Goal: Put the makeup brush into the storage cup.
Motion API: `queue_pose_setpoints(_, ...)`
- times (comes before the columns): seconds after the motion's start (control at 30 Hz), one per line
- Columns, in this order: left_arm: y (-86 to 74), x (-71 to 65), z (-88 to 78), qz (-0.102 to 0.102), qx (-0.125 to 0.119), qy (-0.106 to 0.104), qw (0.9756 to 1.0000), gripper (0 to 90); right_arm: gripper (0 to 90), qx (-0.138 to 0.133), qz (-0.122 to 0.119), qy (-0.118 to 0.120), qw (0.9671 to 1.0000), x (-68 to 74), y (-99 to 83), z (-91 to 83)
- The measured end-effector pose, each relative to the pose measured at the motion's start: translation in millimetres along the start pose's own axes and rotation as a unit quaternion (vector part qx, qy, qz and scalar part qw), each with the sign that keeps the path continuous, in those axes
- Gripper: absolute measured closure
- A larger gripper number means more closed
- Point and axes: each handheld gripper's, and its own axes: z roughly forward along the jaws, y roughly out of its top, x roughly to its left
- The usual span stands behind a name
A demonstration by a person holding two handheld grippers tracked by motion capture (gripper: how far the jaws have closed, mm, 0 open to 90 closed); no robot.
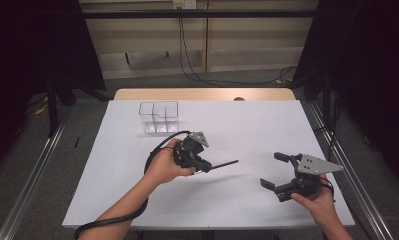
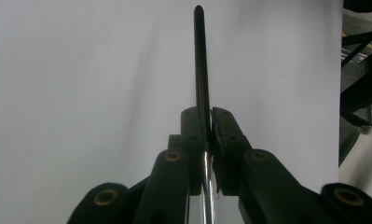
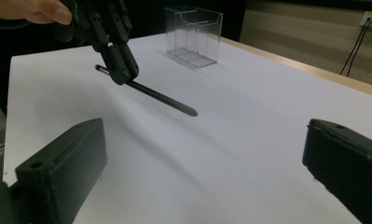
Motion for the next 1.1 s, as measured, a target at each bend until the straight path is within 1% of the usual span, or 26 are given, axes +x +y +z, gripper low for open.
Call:
queue_pose_setpoints(0.1, -0.9, -0.7, 1.0, -0.004, -0.003, 0.000, 1.0000, 84.3, 0.0, 0.011, -0.004, 0.010, 0.9999, -0.7, 2.0, 4.6)
queue_pose_setpoints(0.17, -0.6, -0.6, 0.6, 0.002, 0.000, 0.000, 1.0000, 84.3, 0.0, 0.017, -0.006, 0.016, 0.9997, -1.5, 3.0, 8.2)
queue_pose_setpoints(0.3, 0.4, -2.2, 0.3, 0.000, -0.003, -0.001, 1.0000, 84.3, 0.0, 0.025, -0.007, 0.024, 0.9994, -2.8, 7.0, 14.2)
queue_pose_setpoints(0.4, 1.3, -3.6, 0.3, 0.007, 0.001, -0.003, 1.0000, 84.3, 0.0, 0.032, -0.011, 0.032, 0.9989, -3.1, 12.2, 18.3)
queue_pose_setpoints(0.43, 1.6, -4.8, 0.7, 0.004, -0.003, -0.002, 1.0000, 84.3, 0.0, 0.035, -0.012, 0.037, 0.9987, -3.0, 14.0, 20.0)
queue_pose_setpoints(0.47, 2.0, -5.3, 0.6, 0.007, -0.001, -0.004, 1.0000, 84.3, 0.0, 0.038, -0.012, 0.040, 0.9984, -2.6, 15.8, 21.8)
queue_pose_setpoints(0.57, 2.5, -6.5, 1.2, 0.009, 0.001, -0.006, 0.9999, 84.3, 0.0, 0.049, -0.009, 0.052, 0.9974, -0.5, 20.1, 28.2)
queue_pose_setpoints(0.67, 2.7, -7.0, 1.3, 0.008, 0.000, -0.007, 0.9999, 84.3, 0.0, 0.072, -0.025, 0.057, 0.9955, 3.5, 23.3, 35.8)
queue_pose_setpoints(0.8, 3.4, -7.7, 0.1, 0.008, -0.001, -0.007, 0.9999, 84.3, 0.0, 0.089, -0.014, 0.066, 0.9937, 3.5, 25.0, 46.1)
queue_pose_setpoints(0.87, 3.6, -7.9, 0.2, 0.007, -0.003, -0.008, 0.9999, 84.3, 0.0, 0.097, -0.015, 0.066, 0.9930, 2.8, 26.0, 49.8)
queue_pose_setpoints(0.9, 3.9, -7.6, -0.2, 0.014, 0.000, -0.008, 0.9999, 84.3, 0.1, 0.100, -0.012, 0.068, 0.9926, 2.6, 26.8, 51.6)
queue_pose_setpoints(1.03, 5.3, -8.9, -0.2, 0.014, 0.000, -0.010, 0.9998, 84.3, 1.7, 0.109, -0.012, 0.071, 0.9914, 0.8, 30.8, 57.2)
queue_pose_setpoints(1.1, 5.9, -9.1, -0.4, 0.013, -0.003, -0.010, 0.9999, 84.3, 4.0, 0.117, -0.014, 0.074, 0.9903, 0.3, 32.8, 59.9)
